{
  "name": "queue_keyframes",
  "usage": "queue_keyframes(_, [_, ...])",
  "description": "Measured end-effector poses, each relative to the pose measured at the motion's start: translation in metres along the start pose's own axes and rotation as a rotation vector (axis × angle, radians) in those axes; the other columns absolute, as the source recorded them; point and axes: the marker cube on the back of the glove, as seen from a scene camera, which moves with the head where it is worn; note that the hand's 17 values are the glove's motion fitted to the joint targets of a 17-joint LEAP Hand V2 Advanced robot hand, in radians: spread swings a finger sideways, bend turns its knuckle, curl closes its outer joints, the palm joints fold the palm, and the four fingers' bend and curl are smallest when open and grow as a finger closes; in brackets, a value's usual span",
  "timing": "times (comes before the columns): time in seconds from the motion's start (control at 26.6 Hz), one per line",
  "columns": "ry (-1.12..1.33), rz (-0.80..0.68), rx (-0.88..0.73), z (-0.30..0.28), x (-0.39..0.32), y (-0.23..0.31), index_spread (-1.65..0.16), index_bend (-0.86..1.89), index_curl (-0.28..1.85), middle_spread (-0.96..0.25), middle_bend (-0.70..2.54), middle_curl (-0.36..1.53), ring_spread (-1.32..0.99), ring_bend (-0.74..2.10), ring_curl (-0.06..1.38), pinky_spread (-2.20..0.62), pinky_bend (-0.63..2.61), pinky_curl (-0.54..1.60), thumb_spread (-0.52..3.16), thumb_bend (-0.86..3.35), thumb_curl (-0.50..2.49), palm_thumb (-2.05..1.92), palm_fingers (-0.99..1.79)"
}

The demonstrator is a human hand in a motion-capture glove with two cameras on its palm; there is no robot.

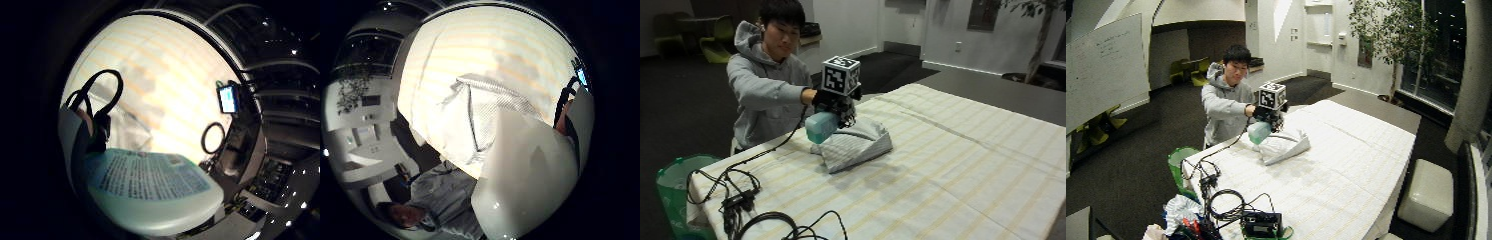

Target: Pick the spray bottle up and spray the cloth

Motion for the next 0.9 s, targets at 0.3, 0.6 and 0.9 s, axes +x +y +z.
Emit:
queue_keyframes(0.3, [-0.230,-0.064,0.026,0.006,-0.029,-0.002,-0.19,0.63,0.57,-0.06,0.69,0.53,-0.17,0.57,0.48,-0.27,0.35,0.43,0.05,-0.03,0.71,0.95,1.38])
queue_keyframes(0.6, [-0.881,-0.173,0.319,-0.040,-0.105,-0.007,-0.18,0.61,0.57,-0.06,0.70,0.53,-0.17,0.56,0.48,-0.26,0.36,0.43,0.06,-0.03,0.72,0.95,1.36])
queue_keyframes(0.9, [-1.463,-0.200,0.586,-0.031,-0.214,-0.019,-0.18,0.57,0.57,-0.07,0.71,0.53,-0.17,0.55,0.48,-0.25,0.36,0.43,0.09,-0.03,0.73,0.96,1.34])
